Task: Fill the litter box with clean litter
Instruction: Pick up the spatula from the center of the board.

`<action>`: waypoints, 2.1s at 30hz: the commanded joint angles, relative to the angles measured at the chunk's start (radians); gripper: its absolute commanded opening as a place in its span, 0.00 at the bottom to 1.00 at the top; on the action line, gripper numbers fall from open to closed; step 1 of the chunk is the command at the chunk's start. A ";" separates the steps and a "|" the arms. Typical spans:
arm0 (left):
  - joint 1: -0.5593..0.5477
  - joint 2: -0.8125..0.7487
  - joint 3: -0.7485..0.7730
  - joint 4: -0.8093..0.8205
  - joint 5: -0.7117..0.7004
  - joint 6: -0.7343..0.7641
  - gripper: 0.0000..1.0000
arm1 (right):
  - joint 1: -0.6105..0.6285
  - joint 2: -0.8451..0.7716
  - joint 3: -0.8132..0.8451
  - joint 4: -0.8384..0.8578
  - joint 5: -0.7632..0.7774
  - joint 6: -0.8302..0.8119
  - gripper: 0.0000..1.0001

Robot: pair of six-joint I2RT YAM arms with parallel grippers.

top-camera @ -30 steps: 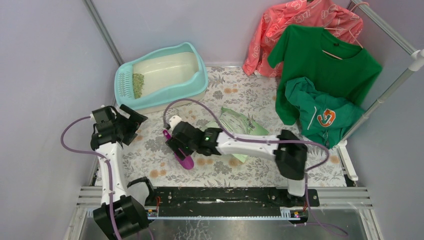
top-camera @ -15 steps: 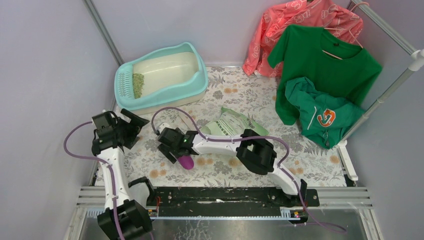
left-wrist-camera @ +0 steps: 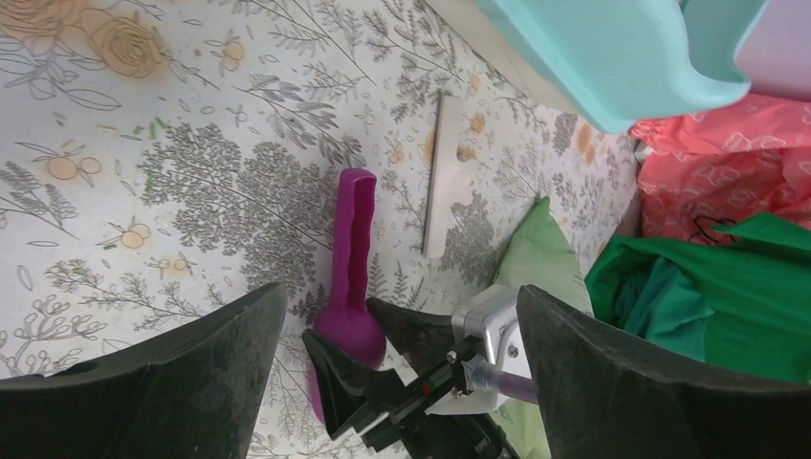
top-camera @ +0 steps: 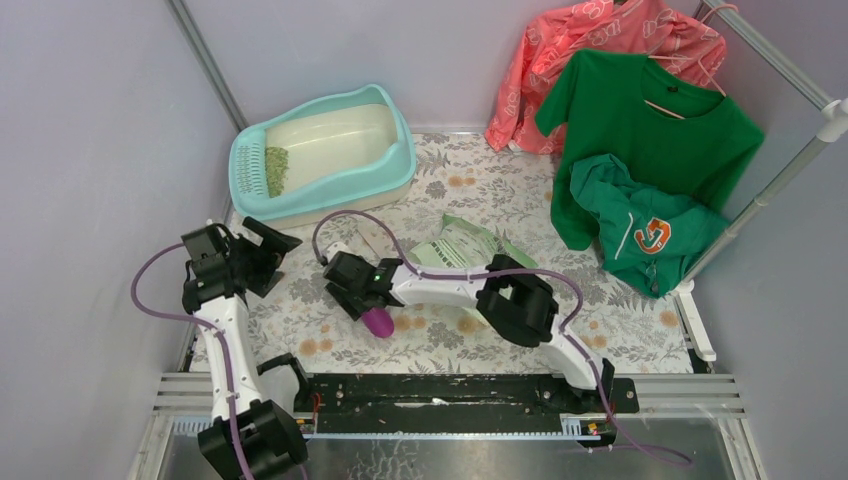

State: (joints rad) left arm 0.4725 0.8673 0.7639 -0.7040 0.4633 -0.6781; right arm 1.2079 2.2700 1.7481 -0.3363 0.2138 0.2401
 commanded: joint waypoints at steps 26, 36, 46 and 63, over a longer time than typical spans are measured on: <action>-0.251 -0.329 0.096 0.147 0.399 -0.128 0.99 | -0.025 -1.067 -0.059 -0.517 -0.307 -0.001 0.27; -0.250 -0.494 -0.163 0.279 0.230 -0.268 0.99 | -0.027 -1.132 -0.180 -0.496 -0.255 0.021 0.26; -0.449 -0.287 -0.112 0.326 0.156 -0.146 0.99 | -0.041 -1.164 -0.190 -0.515 -0.218 -0.012 0.26; -1.450 -0.185 0.025 0.431 -0.565 0.149 0.99 | -0.222 -1.243 -0.310 -0.505 -0.438 -0.008 0.26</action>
State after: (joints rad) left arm -0.9710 0.8928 0.9016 -0.3904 -0.0338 -0.5785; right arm 1.0214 1.0660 1.4570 -0.8818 -0.0811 0.2253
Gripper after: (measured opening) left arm 0.987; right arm 0.635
